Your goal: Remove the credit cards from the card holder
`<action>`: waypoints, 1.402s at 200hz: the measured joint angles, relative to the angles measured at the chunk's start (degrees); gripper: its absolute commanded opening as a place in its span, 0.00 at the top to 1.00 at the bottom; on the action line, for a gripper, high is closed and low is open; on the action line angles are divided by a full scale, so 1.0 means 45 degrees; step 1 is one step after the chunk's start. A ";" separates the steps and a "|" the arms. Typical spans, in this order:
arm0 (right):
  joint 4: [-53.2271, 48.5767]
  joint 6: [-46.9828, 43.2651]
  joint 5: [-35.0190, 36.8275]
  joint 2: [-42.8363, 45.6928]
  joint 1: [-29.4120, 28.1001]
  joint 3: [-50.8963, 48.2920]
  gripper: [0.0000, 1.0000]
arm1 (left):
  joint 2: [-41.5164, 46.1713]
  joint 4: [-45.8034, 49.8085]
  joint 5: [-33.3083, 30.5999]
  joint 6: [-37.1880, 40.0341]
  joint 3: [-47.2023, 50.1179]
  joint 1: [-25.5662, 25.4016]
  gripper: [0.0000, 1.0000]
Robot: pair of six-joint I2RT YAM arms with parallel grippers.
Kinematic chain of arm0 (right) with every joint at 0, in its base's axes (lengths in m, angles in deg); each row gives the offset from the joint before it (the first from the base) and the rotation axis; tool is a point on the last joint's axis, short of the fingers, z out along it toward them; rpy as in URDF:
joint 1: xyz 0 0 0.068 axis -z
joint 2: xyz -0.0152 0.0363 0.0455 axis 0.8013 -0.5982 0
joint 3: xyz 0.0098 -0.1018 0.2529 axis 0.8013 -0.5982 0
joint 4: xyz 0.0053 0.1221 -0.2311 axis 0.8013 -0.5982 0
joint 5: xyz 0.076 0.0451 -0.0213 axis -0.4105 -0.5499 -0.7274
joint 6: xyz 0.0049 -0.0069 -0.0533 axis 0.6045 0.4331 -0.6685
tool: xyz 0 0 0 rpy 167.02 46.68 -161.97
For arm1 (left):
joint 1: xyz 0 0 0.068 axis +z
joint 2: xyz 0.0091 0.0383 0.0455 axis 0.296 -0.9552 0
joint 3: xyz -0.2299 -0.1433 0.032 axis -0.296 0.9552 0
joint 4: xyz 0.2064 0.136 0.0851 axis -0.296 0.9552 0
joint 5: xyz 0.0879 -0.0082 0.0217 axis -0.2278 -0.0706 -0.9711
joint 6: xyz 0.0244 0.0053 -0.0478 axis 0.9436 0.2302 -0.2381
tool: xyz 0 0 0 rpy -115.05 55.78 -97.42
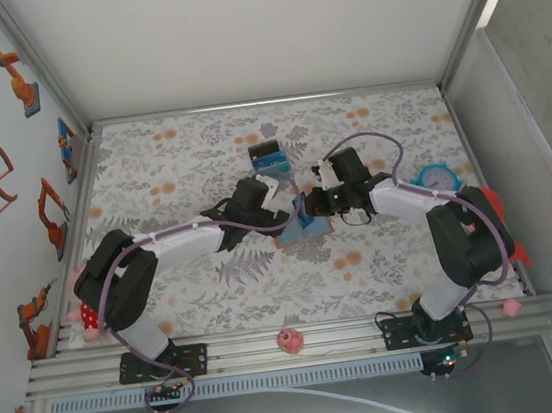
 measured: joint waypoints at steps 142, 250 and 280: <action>-0.4580 -0.6931 -0.1195 0.2905 -0.1331 0.2419 1.00 | 0.4153 0.0486 0.8262 0.2511 0.0457 0.2934 0.13; -0.6630 -0.9190 -0.1724 0.2511 -0.1991 0.3711 1.00 | 0.2735 0.2846 1.2293 0.5251 -0.1059 0.1928 0.95; -0.6543 -0.9185 -0.1554 0.2404 -0.1923 0.3687 0.75 | 0.2710 0.3157 1.2594 0.5459 -0.1127 0.1846 1.00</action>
